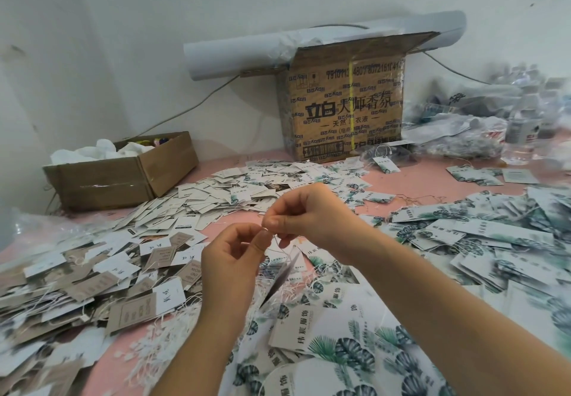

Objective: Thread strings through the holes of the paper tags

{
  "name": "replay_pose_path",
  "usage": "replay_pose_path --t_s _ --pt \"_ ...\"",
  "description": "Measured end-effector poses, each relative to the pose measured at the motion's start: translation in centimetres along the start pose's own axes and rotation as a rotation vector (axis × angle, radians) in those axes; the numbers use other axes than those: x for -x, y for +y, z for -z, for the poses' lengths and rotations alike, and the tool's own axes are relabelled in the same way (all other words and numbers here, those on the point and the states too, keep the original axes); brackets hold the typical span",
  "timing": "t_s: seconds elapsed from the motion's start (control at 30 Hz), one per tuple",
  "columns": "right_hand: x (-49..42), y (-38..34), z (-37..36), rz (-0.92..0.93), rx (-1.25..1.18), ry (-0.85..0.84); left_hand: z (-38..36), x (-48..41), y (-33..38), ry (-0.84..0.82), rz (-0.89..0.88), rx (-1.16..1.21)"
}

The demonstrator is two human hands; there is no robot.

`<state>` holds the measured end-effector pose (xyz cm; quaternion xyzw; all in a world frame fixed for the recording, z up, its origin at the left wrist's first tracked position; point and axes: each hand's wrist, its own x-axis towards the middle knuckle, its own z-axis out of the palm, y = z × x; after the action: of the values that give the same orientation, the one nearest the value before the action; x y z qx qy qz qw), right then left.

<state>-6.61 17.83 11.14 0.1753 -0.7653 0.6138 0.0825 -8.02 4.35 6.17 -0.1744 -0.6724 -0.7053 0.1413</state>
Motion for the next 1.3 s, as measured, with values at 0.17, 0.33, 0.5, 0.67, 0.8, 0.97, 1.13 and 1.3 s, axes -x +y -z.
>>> replay_pose_path --t_s 0.17,0.33,0.5,0.67,0.8,0.97,1.13,1.3 --pt "0.1 -0.2 0.1 0.016 -0.034 -0.048 0.2 -0.3 -0.1 0.077 0.042 0.028" --pt "0.0 -0.2 -0.1 0.053 -0.003 0.021 0.2 -0.4 -0.4 -0.015 0.07 0.017" --pt "-0.3 -0.3 -0.1 0.067 -0.071 0.162 0.1 0.0 -0.9 -0.143 -0.034 -0.281" --pt "-0.3 -0.6 0.6 0.1 -0.132 0.239 0.2 0.0 -1.3 -0.076 -0.119 -0.36" --pt "-0.4 -0.2 1.2 0.051 -0.049 0.25 0.6 -0.5 -0.6 -0.045 -0.064 -0.133" --pt "-0.4 0.3 0.7 -0.128 0.082 0.067 0.6 -0.7 0.1 0.02 0.005 0.076" --pt "-0.3 0.2 0.2 -0.158 0.026 -0.13 0.7 -0.8 0.3 0.1 -0.019 0.098" --pt "-0.2 0.0 0.2 -0.103 0.141 -0.094 0.6 -1.0 1.0 0.082 -0.065 0.025"
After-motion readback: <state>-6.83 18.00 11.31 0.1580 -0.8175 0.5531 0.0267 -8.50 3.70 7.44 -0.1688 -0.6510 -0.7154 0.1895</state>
